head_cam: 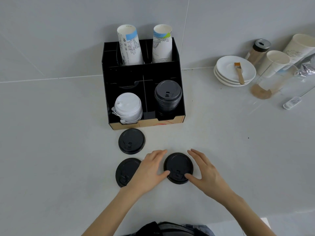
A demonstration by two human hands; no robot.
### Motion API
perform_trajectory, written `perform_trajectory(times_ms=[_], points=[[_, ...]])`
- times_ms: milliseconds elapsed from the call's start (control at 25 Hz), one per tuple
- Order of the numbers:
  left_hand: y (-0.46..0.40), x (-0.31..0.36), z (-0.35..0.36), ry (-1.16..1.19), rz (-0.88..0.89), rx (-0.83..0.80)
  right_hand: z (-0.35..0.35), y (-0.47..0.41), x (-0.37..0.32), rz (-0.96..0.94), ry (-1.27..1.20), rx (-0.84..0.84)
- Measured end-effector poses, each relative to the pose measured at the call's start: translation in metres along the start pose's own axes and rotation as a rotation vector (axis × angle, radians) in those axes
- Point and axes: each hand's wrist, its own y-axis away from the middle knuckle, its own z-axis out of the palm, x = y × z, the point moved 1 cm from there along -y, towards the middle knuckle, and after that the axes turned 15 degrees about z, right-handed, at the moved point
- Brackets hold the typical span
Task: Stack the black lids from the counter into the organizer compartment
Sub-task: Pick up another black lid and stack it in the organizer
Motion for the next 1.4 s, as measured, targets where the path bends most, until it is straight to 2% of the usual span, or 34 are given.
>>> perform_trajectory(times_ms=[120,560,960,1400], points=[[0.004,0.000,0.008,-0.029,0.004,-0.032,0.009,0.007,0.004,-0.004,0.058,-0.045],[0.007,0.001,0.009,-0.075,0.027,-0.056,0.012,0.007,-0.003,-0.044,-0.022,0.031],[-0.004,0.010,-0.023,-0.016,0.080,0.148,-0.007,-0.006,-0.026,-0.079,-0.156,0.076],[-0.039,0.020,-0.086,-0.038,0.132,0.310,-0.063,-0.045,-0.073,-0.246,-0.078,0.187]])
